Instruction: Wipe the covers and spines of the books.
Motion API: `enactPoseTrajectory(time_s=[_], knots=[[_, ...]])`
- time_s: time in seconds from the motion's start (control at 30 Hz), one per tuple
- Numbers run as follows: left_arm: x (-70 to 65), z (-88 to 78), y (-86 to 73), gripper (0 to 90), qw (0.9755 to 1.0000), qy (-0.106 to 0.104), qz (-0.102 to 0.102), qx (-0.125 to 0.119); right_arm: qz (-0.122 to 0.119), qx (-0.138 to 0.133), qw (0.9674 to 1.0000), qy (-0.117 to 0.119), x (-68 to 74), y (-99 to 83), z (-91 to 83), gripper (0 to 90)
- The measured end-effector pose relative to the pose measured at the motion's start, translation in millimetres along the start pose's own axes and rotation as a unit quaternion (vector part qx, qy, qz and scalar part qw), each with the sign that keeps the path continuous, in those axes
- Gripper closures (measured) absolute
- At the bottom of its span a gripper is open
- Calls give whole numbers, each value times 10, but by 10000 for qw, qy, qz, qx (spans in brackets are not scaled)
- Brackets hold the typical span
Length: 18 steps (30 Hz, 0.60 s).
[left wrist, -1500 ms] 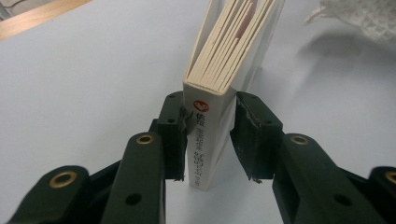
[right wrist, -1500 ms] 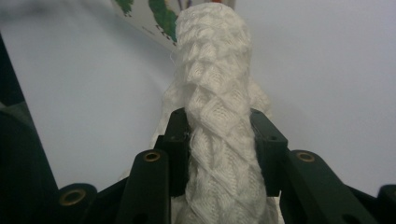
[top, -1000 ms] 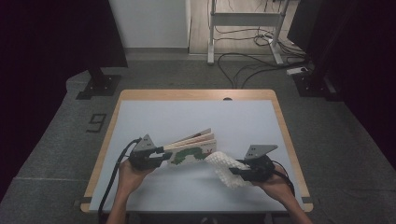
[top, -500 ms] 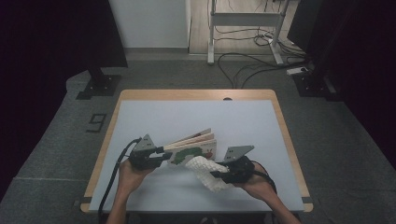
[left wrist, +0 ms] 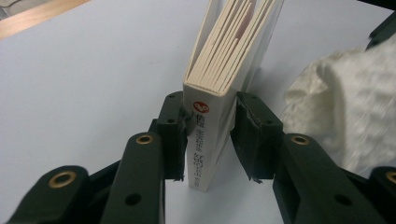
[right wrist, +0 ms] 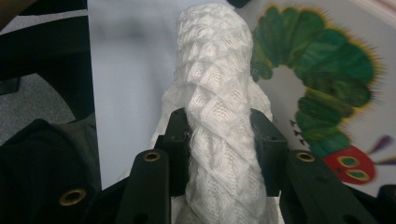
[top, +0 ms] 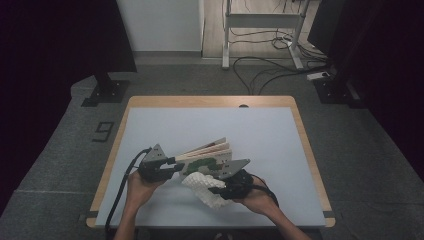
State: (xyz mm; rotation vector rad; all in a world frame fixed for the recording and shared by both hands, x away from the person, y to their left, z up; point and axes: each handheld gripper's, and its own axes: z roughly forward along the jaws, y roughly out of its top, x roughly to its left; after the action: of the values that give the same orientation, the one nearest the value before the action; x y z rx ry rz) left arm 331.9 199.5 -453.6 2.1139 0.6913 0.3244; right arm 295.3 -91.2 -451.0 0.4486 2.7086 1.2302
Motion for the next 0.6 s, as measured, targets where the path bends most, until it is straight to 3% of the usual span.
enactPoseTrajectory(time_s=[0.6], knots=[[0, 1, 0, 639, 10000, 4, 10, -2, -196, 265, 9994, -55, 45, -275, 437, 602]])
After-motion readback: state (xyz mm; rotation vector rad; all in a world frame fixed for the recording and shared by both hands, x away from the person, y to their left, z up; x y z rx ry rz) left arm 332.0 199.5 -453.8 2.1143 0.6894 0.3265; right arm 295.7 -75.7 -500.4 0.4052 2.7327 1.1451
